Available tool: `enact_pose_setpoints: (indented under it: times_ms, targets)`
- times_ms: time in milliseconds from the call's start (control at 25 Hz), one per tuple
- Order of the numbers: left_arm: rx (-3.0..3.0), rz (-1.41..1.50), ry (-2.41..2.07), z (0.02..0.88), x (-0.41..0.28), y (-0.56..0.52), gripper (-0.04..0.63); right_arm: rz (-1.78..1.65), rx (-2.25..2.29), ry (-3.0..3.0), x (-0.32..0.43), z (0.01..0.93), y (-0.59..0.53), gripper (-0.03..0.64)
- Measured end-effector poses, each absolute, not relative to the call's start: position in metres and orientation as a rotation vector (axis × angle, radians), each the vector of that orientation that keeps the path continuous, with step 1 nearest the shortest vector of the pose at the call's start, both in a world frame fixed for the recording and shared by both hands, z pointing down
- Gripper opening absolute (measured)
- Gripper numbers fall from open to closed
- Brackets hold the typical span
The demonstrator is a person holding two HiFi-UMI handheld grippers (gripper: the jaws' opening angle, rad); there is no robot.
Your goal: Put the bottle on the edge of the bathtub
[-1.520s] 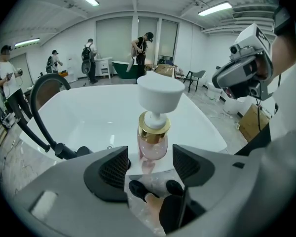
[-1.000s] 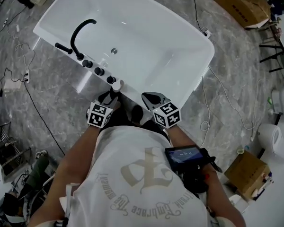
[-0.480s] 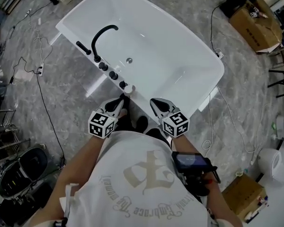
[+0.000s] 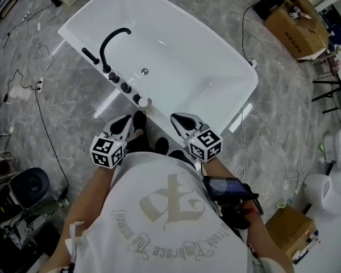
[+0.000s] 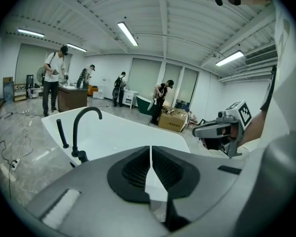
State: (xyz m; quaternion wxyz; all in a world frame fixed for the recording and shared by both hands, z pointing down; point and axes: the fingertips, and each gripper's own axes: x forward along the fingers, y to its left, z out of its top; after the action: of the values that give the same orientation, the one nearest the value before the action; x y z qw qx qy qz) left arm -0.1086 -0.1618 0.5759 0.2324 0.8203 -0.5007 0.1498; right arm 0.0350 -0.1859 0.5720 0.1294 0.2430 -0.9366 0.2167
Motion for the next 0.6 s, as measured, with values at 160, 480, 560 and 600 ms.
enact_pose_setpoints:
  times_ms: [160,480,560,600]
  targets:
    - [2.252,0.402,-1.373,0.576,-0.106,-0.155,0.017,0.632,0.714,-2.723,0.038,0.571,-0.184,0.006]
    - [2.263,0.419,-1.362,0.580,-0.095,-0.147,0.017,0.648,0.712,-2.720,0.041,0.576,-0.176,0.006]
    - [2.263,0.429,-1.359,0.581,-0.094,-0.146,0.017,0.652,0.711,-2.717,0.041,0.578,-0.176,0.006]
    - [2.262,0.433,-1.357,0.583,-0.093,-0.145,0.017,0.654,0.711,-2.715,0.041,0.579,-0.176,0.006]
